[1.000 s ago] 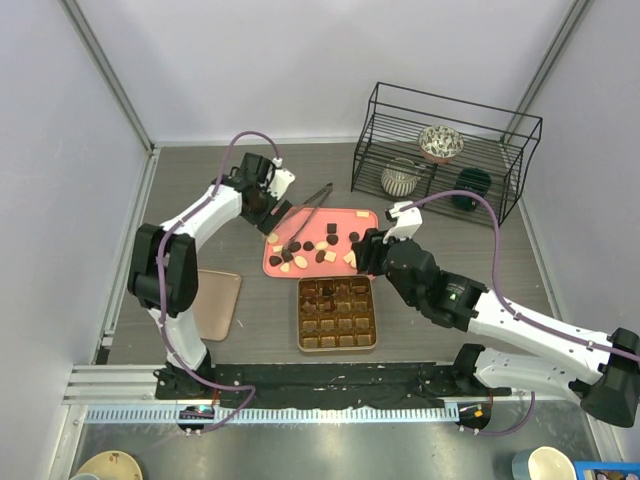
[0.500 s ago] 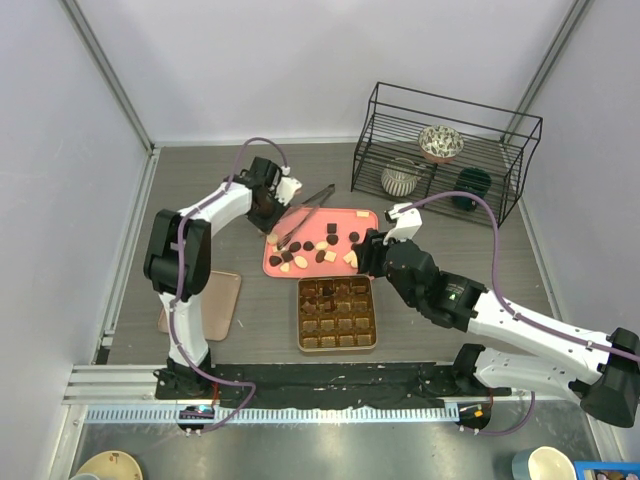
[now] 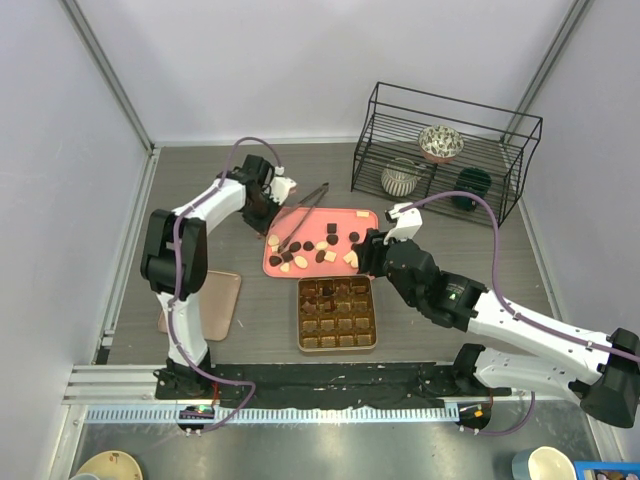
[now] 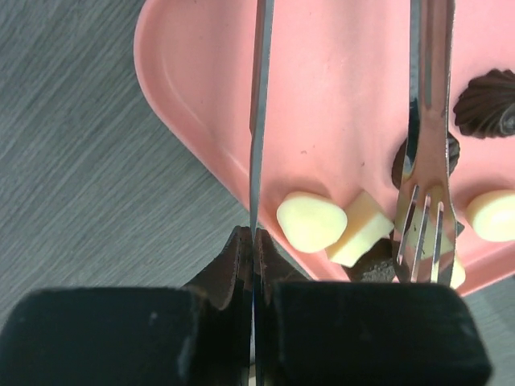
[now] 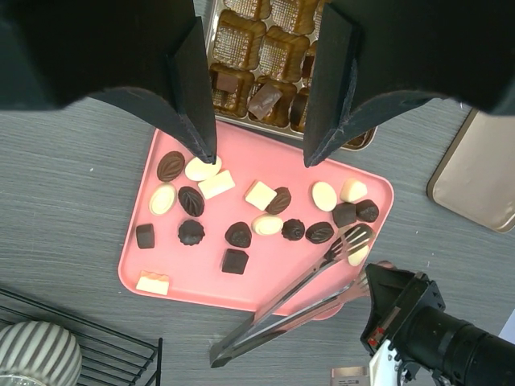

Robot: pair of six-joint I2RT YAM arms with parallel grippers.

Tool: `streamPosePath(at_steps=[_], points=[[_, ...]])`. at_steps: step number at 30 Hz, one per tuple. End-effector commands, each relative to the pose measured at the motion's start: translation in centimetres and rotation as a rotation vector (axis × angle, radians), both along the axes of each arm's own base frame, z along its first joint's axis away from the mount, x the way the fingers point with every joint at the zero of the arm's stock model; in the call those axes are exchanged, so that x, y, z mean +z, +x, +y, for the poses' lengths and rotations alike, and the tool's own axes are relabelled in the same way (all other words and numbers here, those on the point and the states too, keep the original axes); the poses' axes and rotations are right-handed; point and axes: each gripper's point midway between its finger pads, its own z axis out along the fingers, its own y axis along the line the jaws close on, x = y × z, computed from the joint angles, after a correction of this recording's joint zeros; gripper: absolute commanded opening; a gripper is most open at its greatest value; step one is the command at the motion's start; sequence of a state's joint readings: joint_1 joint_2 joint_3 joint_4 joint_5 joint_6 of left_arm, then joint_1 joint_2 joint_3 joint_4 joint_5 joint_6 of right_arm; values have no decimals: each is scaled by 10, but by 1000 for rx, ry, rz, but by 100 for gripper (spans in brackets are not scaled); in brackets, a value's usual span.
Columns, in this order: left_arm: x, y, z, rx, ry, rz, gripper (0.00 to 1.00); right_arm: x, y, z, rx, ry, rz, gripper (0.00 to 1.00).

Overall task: Pack the chocolate
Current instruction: Pick up the clamp from the plate.

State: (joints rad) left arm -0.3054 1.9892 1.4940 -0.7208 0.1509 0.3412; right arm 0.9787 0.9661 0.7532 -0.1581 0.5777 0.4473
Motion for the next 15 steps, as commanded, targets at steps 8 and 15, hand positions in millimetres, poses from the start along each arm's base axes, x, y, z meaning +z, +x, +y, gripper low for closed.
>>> streamPosePath(at_steps=[8, 15], points=[[113, -17, -1, 39, -334, -7, 0, 44, -3, 7, 57, 90, -69, 54], [179, -79, -16, -98, -616, 134, 0, 89, -26, 38, 327, 212, -111, 71]])
